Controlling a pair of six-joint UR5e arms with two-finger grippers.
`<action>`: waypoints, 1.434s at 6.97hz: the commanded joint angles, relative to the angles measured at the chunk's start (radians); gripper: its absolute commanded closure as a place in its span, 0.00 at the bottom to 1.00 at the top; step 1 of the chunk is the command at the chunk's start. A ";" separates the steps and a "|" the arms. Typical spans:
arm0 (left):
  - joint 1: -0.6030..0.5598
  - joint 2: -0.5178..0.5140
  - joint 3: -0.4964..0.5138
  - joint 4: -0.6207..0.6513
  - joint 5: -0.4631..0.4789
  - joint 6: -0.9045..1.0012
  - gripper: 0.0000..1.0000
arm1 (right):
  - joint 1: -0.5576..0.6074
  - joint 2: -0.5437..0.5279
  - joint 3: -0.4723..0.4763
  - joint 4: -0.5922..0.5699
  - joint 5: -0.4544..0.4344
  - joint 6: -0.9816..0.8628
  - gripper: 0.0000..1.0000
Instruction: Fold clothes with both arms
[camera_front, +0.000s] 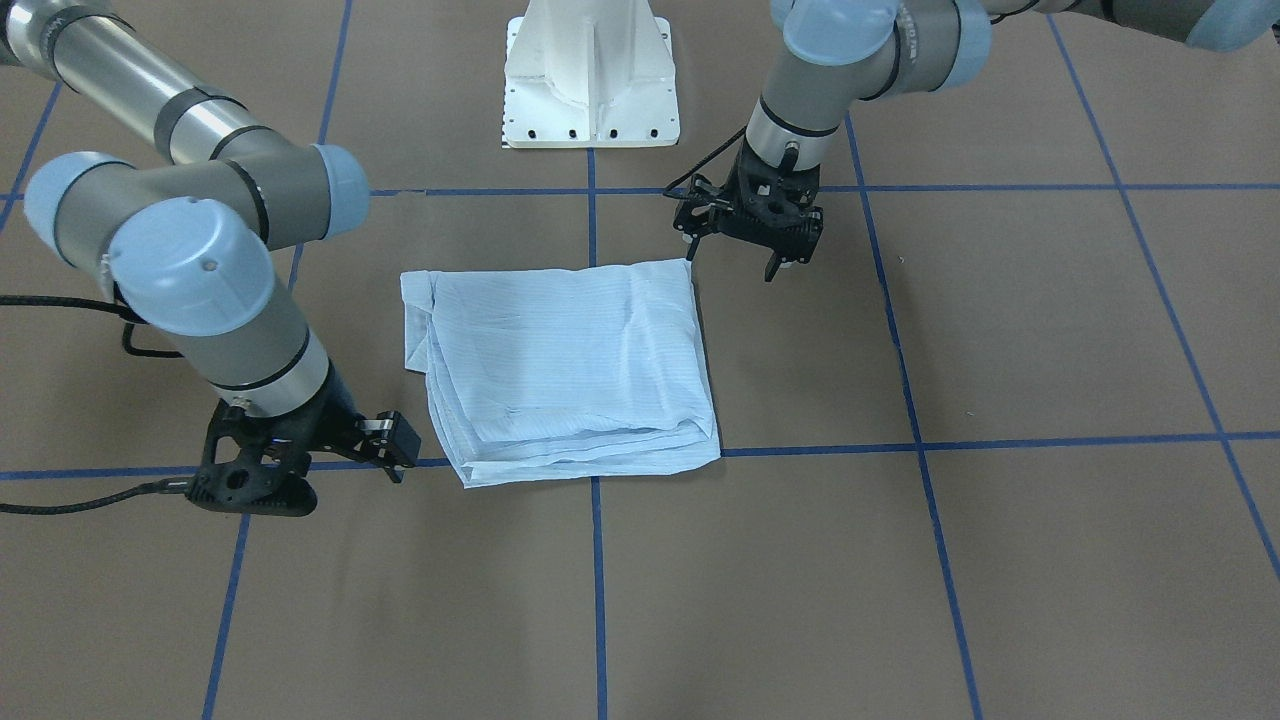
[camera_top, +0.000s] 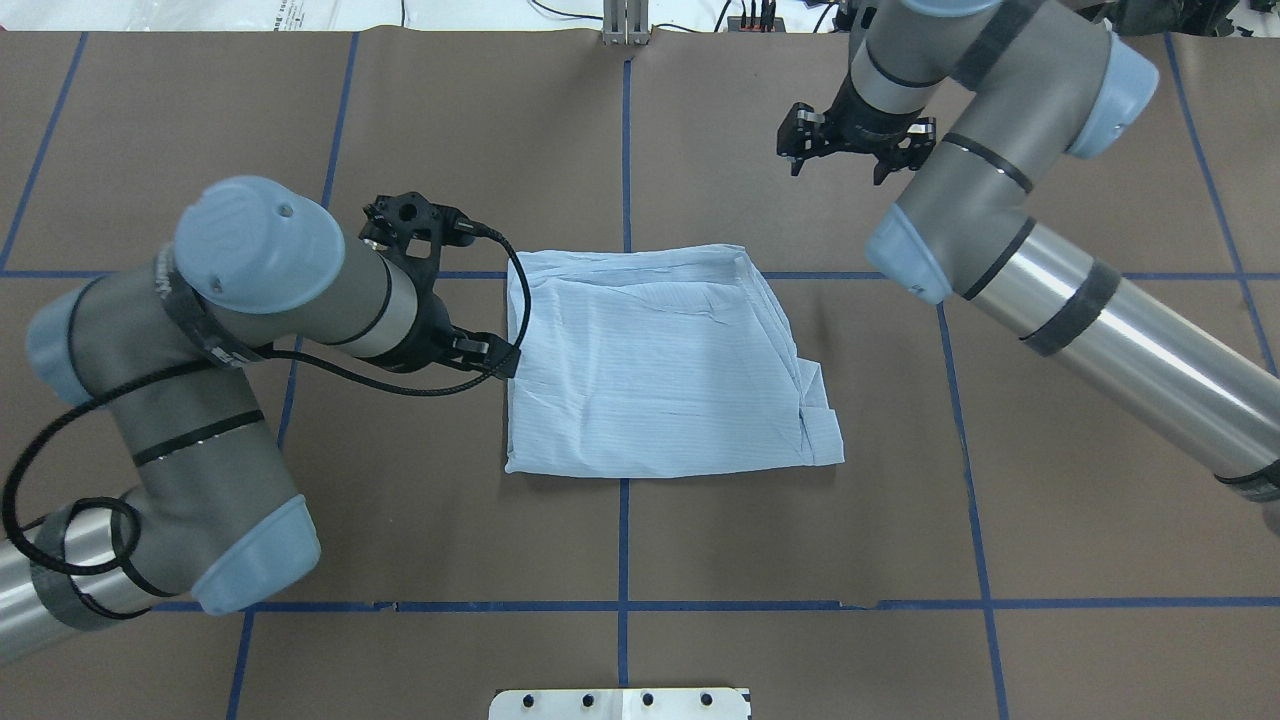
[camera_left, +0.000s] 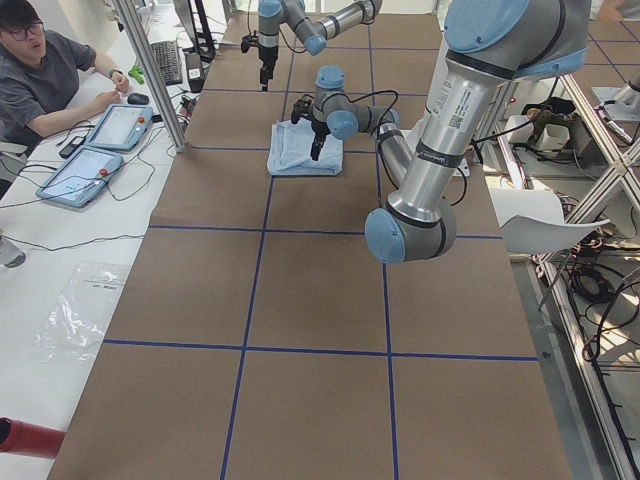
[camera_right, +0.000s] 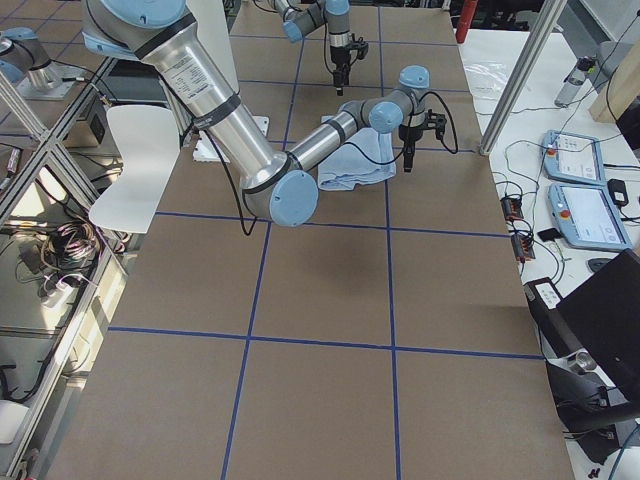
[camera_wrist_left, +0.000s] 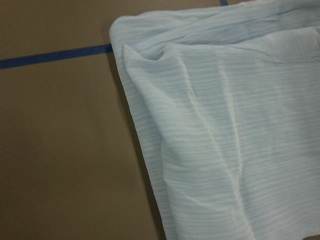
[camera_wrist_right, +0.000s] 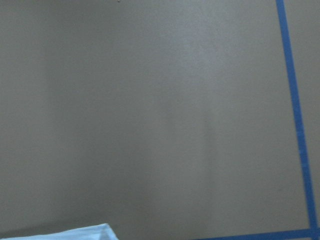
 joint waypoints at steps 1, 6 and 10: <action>-0.123 0.077 -0.120 0.121 -0.013 0.207 0.00 | 0.143 -0.178 0.079 -0.004 0.085 -0.299 0.00; -0.539 0.369 -0.153 0.123 -0.177 0.842 0.00 | 0.412 -0.570 0.213 -0.004 0.208 -0.823 0.00; -0.786 0.515 -0.023 0.082 -0.291 0.909 0.00 | 0.476 -0.771 0.284 -0.006 0.210 -0.837 0.00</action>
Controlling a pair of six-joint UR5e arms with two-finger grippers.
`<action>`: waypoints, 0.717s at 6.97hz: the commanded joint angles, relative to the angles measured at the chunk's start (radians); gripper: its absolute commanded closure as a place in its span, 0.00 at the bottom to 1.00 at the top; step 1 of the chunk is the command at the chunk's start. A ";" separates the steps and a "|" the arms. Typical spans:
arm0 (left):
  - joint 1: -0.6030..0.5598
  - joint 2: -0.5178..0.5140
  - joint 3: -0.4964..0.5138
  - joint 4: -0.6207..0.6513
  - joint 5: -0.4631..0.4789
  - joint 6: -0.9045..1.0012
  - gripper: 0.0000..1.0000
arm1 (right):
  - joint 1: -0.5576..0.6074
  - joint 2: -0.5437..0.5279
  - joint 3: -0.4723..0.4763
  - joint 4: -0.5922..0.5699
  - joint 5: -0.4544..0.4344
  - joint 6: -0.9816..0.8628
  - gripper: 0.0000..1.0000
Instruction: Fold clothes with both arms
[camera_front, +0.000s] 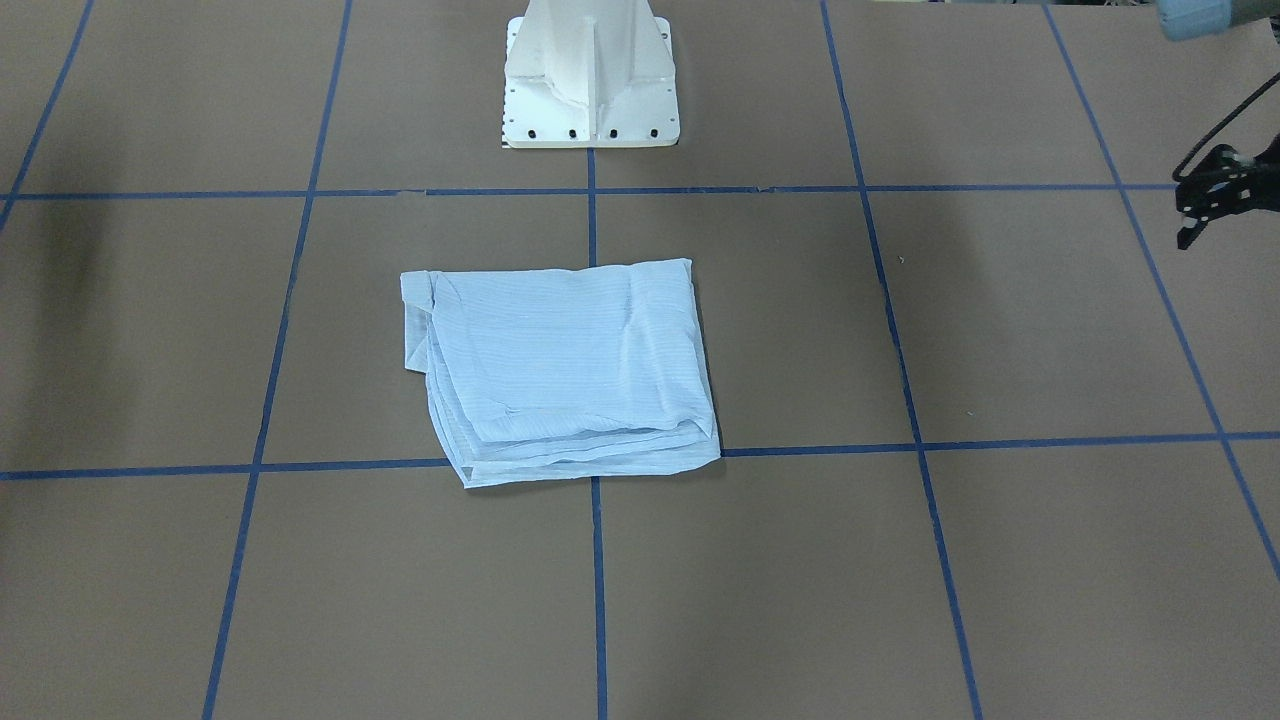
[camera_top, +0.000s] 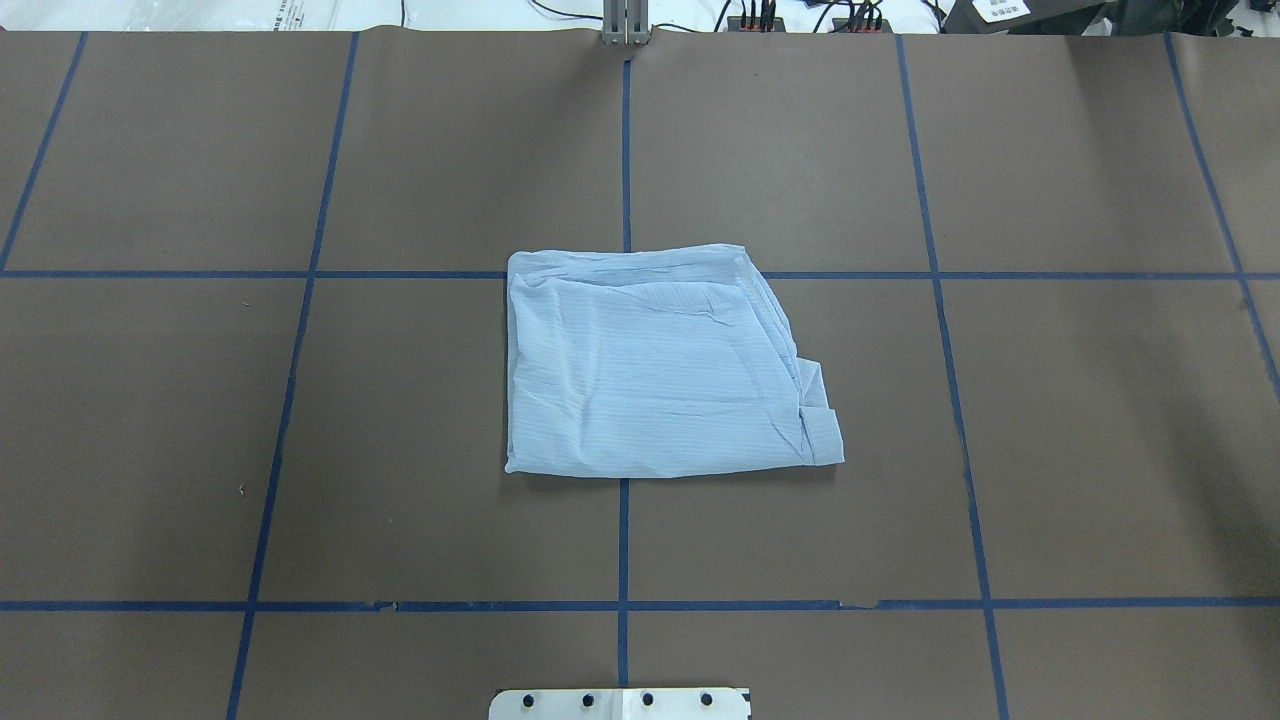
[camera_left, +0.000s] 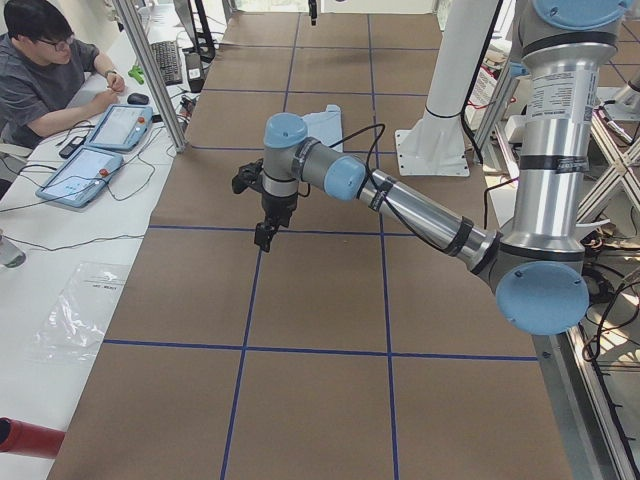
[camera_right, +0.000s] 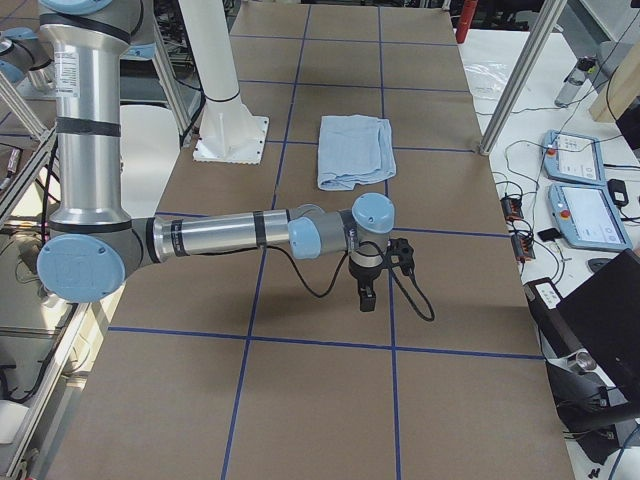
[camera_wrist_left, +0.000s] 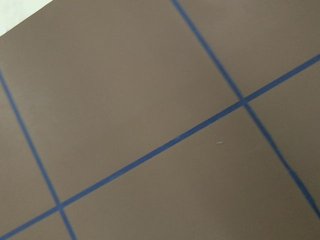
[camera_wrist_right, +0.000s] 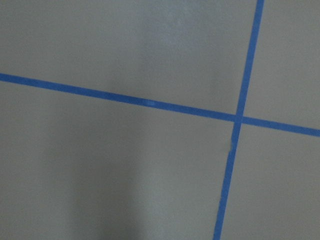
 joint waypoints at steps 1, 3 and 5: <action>-0.121 0.032 0.088 -0.013 -0.015 0.182 0.00 | 0.068 -0.039 0.007 -0.044 0.027 -0.070 0.00; -0.189 0.072 0.136 0.001 -0.073 0.246 0.00 | 0.155 -0.022 0.090 -0.316 0.024 -0.219 0.00; -0.197 0.107 0.114 -0.007 -0.146 0.241 0.00 | 0.157 -0.080 0.121 -0.332 0.012 -0.210 0.00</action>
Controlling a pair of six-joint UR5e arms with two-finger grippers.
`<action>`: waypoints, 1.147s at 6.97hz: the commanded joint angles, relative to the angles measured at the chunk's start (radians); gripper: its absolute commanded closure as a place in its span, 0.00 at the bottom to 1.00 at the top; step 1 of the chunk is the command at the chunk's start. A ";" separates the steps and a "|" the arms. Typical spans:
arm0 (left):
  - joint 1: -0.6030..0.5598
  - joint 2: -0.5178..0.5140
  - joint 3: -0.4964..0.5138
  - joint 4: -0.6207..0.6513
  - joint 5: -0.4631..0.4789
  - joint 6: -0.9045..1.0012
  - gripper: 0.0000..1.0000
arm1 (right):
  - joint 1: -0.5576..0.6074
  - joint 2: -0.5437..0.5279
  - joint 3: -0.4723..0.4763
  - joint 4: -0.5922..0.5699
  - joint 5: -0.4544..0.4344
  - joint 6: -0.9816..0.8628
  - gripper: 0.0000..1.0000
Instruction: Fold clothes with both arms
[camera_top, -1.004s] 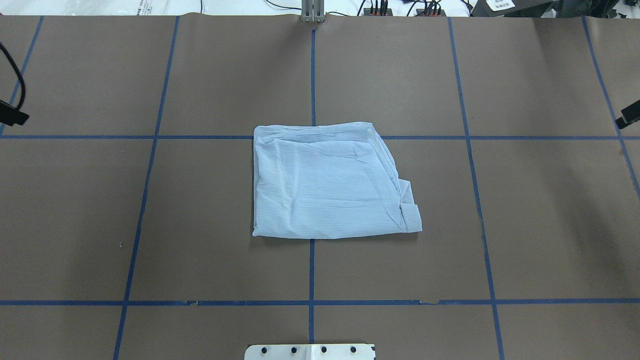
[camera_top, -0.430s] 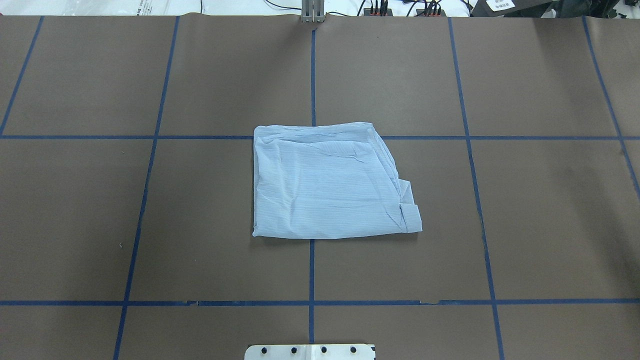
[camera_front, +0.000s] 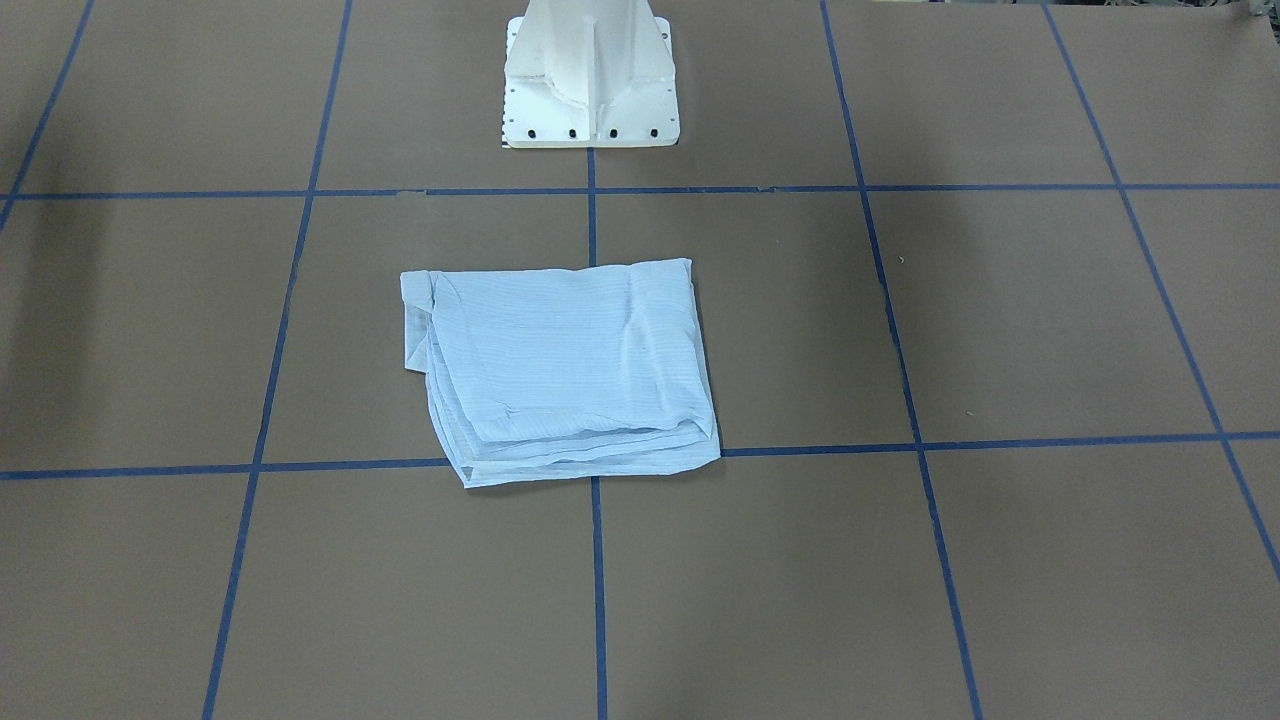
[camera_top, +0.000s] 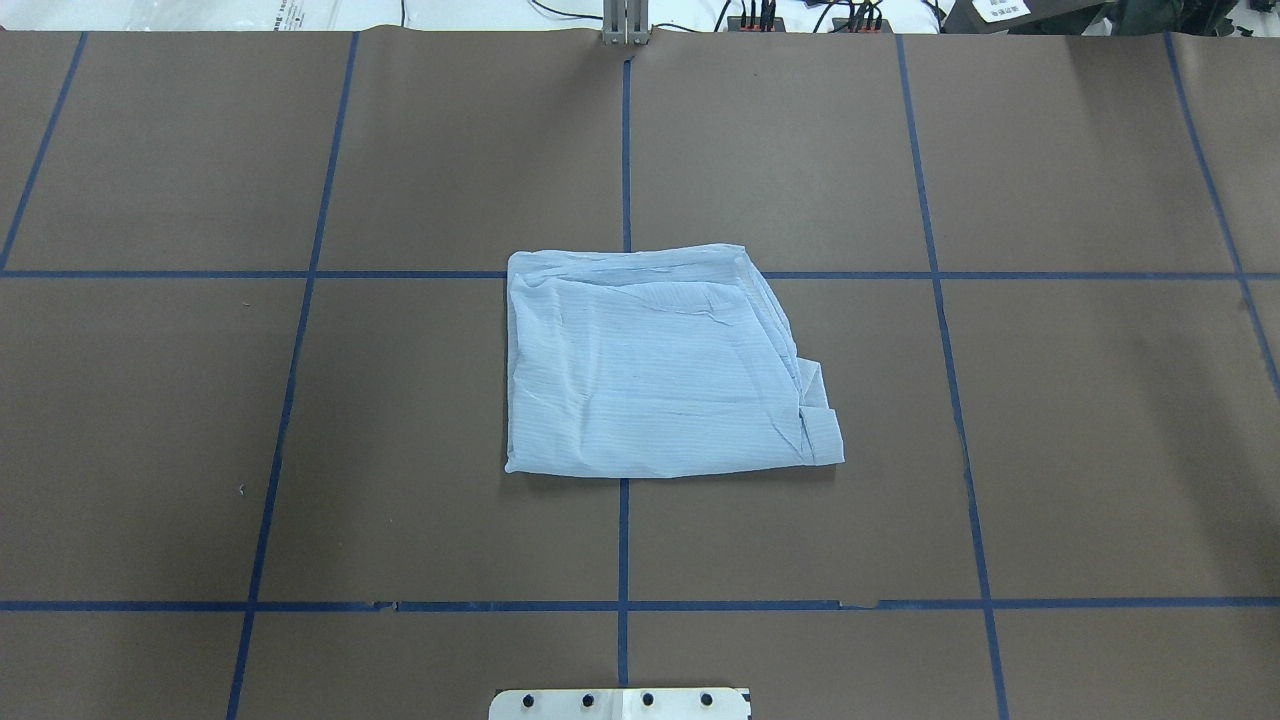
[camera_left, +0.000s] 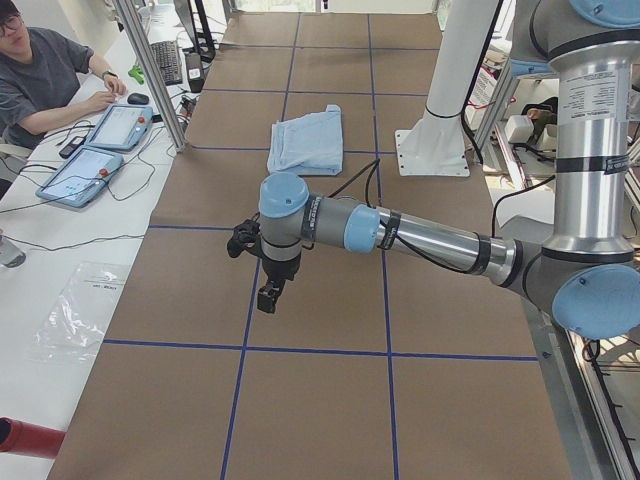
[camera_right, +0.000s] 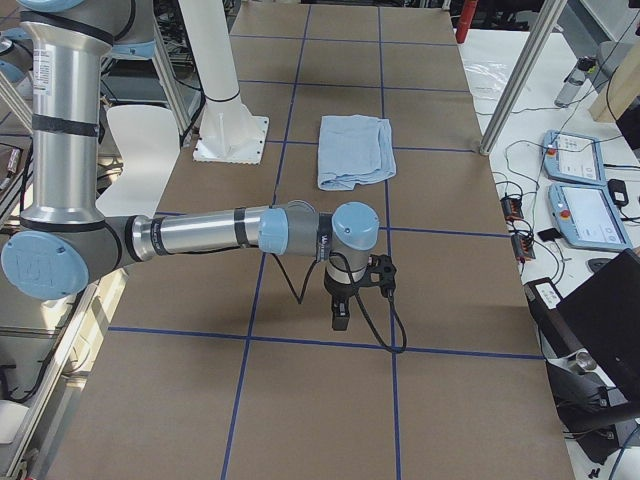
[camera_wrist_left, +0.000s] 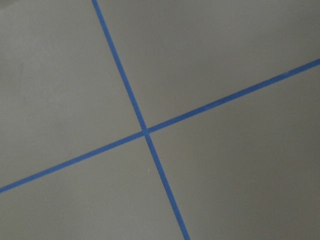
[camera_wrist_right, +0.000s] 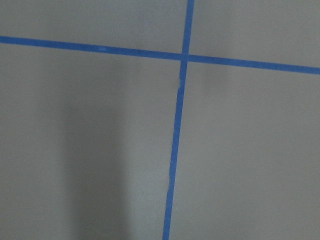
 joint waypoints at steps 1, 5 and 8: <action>-0.011 0.020 -0.006 0.000 -0.031 0.004 0.00 | 0.004 -0.031 0.013 -0.007 -0.006 0.000 0.00; -0.016 0.038 0.014 0.052 -0.022 0.000 0.00 | 0.004 -0.032 0.013 -0.005 -0.003 0.004 0.00; -0.016 0.064 0.014 0.052 -0.025 0.000 0.00 | 0.004 -0.032 0.013 0.000 -0.003 0.004 0.00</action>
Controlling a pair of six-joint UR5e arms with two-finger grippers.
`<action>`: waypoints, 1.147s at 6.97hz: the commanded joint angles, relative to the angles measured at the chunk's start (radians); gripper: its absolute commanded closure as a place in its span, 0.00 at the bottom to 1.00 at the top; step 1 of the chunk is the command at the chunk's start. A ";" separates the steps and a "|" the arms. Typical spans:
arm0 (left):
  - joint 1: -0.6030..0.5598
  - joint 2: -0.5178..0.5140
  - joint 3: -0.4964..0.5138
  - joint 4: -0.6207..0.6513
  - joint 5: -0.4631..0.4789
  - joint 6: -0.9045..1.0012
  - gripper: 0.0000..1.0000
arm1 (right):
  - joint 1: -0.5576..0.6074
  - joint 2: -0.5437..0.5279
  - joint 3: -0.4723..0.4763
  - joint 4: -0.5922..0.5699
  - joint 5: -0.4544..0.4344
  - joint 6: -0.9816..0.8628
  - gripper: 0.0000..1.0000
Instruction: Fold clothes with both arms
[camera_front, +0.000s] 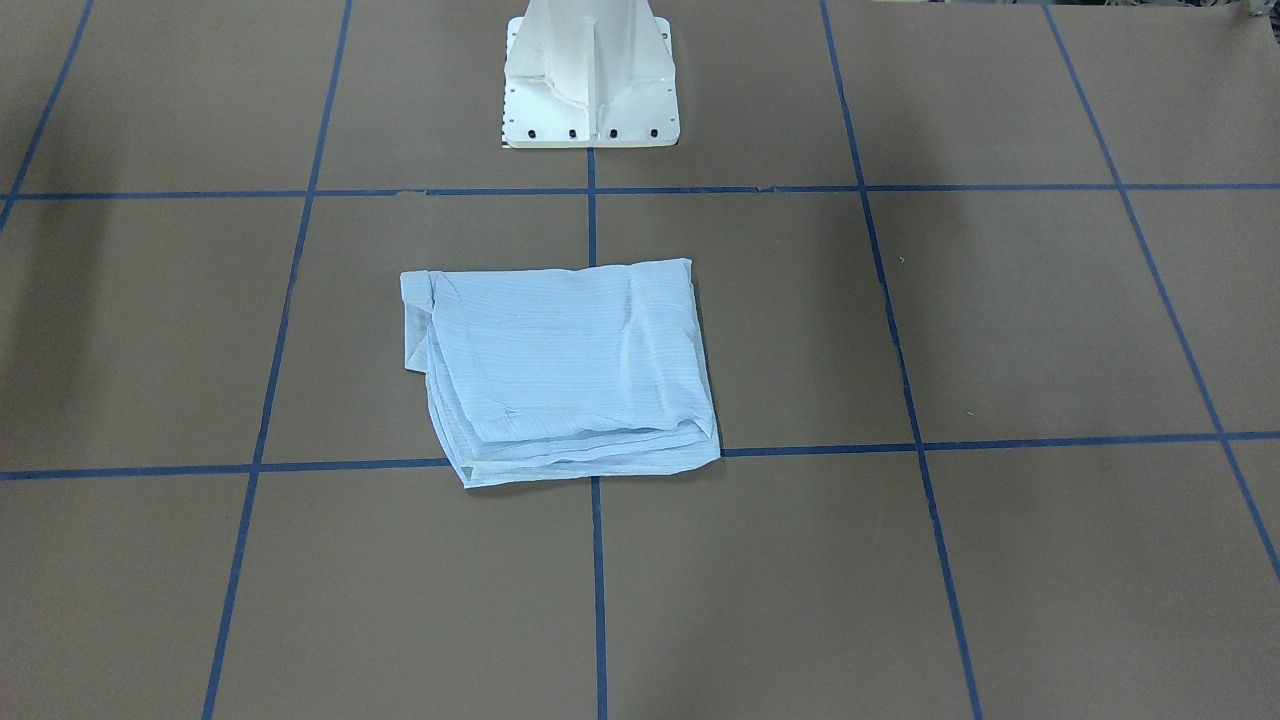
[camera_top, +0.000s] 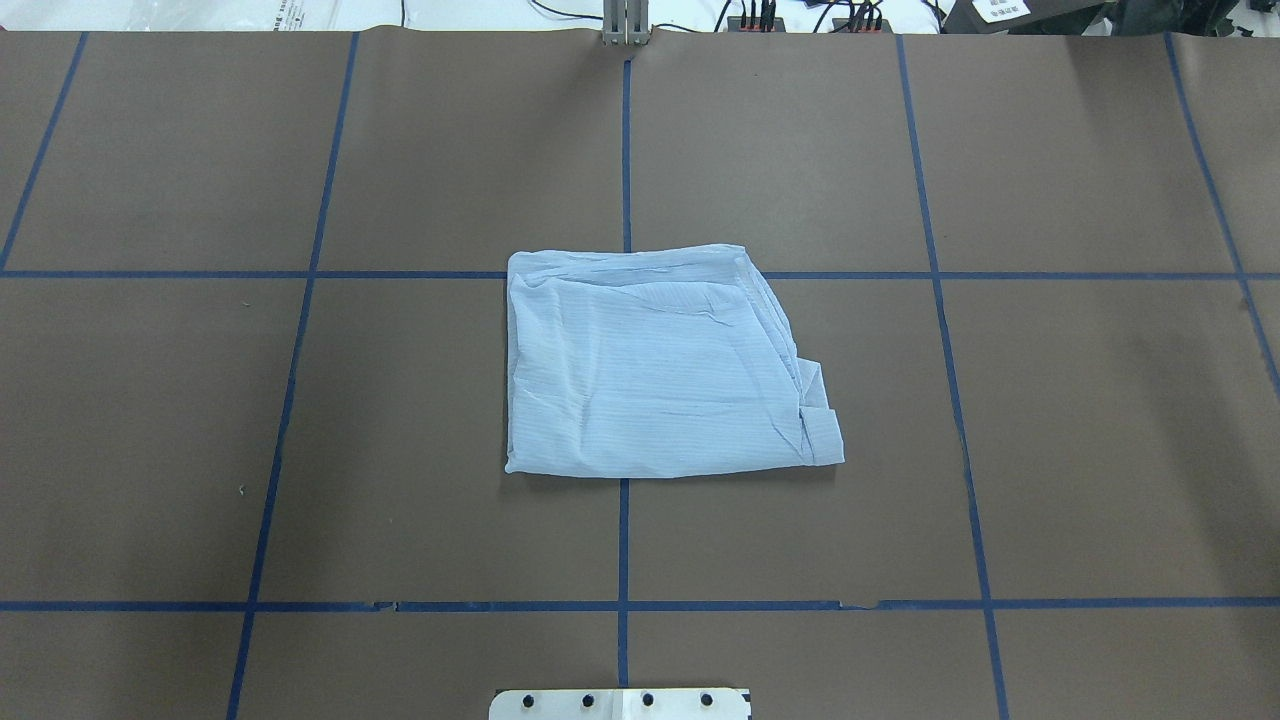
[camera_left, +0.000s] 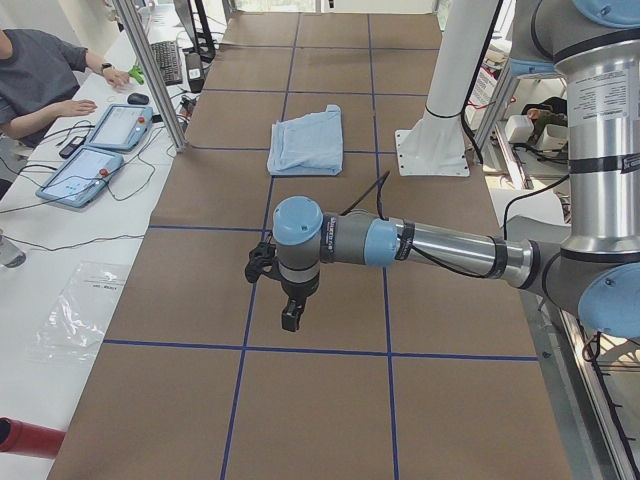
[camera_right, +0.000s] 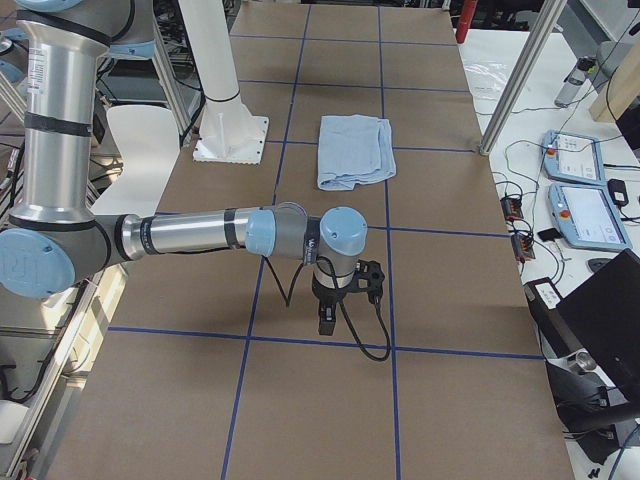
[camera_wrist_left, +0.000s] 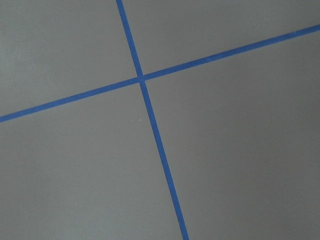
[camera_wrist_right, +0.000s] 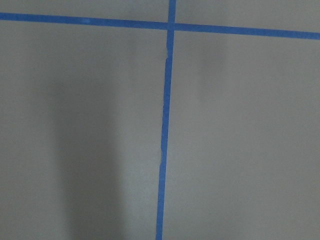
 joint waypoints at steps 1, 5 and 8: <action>-0.001 0.018 0.017 0.000 0.001 0.002 0.00 | 0.000 0.000 0.000 0.001 0.000 0.000 0.00; 0.001 0.037 0.000 -0.005 0.005 0.005 0.00 | 0.000 0.000 0.000 0.001 0.002 0.000 0.00; 0.001 0.038 0.001 -0.006 0.011 0.003 0.00 | 0.000 0.002 0.002 0.002 0.002 0.000 0.00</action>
